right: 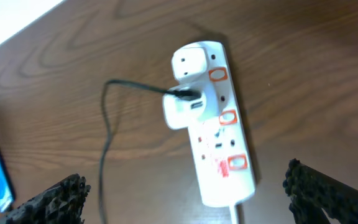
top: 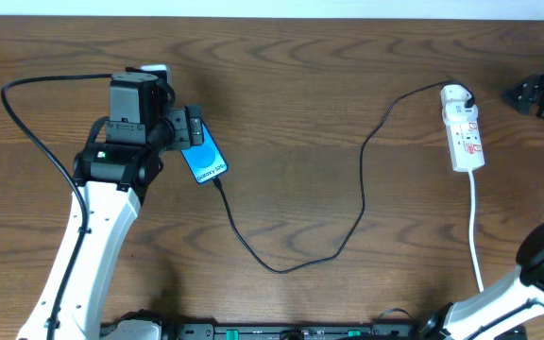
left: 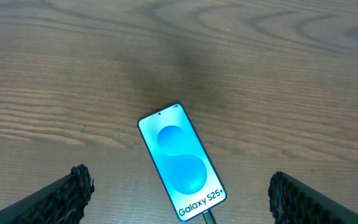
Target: Plug charger to phone and switch on socket
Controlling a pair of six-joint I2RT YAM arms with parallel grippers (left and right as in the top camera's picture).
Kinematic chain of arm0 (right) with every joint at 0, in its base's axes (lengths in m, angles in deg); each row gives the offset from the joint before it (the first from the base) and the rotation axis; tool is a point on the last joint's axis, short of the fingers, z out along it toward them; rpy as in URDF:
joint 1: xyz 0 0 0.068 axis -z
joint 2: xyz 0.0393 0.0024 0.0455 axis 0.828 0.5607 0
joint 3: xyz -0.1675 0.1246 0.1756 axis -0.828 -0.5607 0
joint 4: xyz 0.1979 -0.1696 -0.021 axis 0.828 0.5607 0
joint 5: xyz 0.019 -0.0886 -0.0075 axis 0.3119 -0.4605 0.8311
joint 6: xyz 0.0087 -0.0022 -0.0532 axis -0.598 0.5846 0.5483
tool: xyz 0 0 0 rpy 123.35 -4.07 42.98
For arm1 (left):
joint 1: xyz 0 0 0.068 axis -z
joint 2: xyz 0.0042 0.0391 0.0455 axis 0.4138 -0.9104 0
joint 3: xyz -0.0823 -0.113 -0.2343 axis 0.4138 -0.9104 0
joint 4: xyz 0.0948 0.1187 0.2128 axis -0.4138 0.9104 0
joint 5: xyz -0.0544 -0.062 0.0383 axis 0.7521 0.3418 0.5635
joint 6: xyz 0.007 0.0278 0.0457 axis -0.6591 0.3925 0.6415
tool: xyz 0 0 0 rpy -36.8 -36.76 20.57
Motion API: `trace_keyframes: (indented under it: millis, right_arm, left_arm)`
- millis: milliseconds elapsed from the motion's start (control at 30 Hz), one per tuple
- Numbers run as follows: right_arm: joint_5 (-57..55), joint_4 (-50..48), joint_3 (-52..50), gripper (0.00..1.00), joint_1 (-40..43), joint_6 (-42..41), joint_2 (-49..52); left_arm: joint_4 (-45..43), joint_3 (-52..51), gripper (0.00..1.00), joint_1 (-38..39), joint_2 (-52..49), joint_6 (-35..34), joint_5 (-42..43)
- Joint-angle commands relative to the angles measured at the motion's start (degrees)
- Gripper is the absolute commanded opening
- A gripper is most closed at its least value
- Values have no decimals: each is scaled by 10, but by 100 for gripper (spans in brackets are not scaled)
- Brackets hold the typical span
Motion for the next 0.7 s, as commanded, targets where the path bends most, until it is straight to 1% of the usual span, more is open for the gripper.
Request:
trace_keyframes:
  millis: [0,167,367,667]
  right_arm:
    - [19,-23,8,99,-14,36,56]
    - [24,-40,8,99,-19,38,114]
    - [30,-43,8,99,-29,76,156]
    - [34,-69,7,99,-57,83,165]
  left_arm:
    - [0,6,93,-3,-4,8,-7]
    - [0,6,92,-3,-4,8,-7]
    - [0,6,93,-3,-4,8,-7]
    - [1,6,93,-3,-4,8,-7]
